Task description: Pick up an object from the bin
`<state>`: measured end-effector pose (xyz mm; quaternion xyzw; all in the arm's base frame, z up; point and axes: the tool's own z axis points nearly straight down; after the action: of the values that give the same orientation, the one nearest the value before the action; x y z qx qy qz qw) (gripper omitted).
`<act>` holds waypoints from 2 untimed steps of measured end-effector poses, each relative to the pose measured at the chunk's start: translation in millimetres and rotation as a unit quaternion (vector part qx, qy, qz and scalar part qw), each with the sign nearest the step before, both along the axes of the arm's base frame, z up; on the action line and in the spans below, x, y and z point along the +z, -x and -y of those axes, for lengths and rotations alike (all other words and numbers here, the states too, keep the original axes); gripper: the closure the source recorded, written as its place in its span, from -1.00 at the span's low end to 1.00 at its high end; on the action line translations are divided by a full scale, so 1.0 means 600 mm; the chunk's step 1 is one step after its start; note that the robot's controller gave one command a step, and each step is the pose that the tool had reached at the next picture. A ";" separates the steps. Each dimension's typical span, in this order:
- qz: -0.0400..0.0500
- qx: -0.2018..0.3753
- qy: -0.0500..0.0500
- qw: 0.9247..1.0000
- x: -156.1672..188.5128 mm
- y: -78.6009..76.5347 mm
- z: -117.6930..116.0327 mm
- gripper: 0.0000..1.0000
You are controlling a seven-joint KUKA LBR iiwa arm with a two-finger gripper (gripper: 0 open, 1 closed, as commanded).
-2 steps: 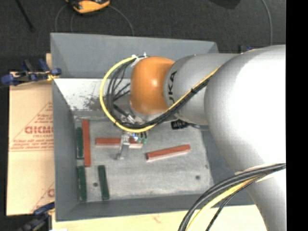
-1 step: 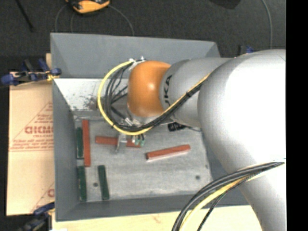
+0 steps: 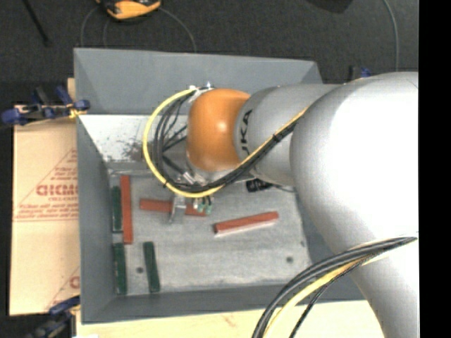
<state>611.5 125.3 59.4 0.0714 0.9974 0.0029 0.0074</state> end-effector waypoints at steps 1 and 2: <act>-0.001 0.000 0.000 1.000 0.008 0.000 0.000 1.00; -0.005 0.000 0.001 1.000 0.036 0.005 0.001 1.00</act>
Offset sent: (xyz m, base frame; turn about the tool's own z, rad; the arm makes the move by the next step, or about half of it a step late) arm 0.0000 0.0002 0.0131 -0.0001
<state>608.2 124.4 81.2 0.0717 0.9974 0.0013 0.0025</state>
